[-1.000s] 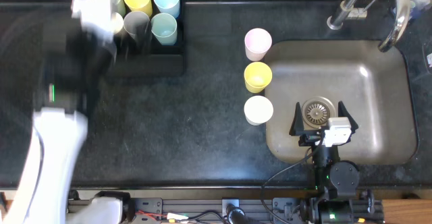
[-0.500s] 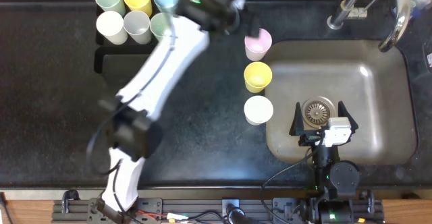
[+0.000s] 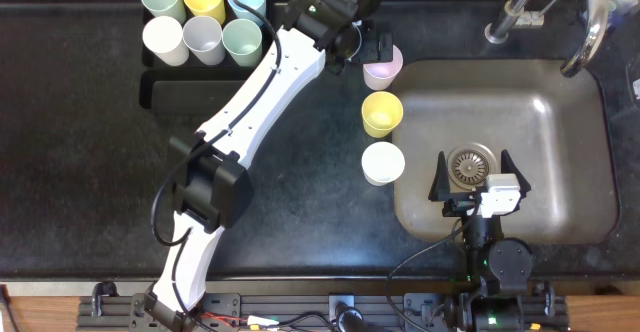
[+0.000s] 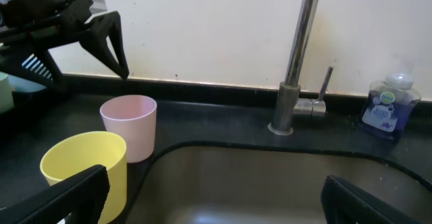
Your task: Store Cups
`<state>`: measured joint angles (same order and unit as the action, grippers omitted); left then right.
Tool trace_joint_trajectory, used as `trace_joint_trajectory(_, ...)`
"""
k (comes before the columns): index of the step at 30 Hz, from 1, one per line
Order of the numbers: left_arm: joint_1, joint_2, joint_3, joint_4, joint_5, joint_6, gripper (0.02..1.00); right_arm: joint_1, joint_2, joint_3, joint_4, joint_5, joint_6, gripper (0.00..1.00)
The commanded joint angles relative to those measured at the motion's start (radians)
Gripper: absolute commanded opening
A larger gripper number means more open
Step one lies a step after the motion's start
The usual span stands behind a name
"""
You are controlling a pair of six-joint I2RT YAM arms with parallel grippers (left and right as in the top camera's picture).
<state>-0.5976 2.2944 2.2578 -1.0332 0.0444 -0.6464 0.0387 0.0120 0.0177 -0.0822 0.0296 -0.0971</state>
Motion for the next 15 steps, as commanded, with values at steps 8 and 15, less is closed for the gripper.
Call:
trace_joint_trajectory(8,0.005,0.071,0.021,-0.041,0.051,-0.044,0.998,-0.006,-0.008,-0.013,0.005,-0.007,0.008,0.996)
trace_joint_trajectory(15,0.026,0.093,0.021,-0.044,0.047,-0.045,0.998,-0.006,-0.008,-0.013,0.005,-0.007,0.008,0.996)
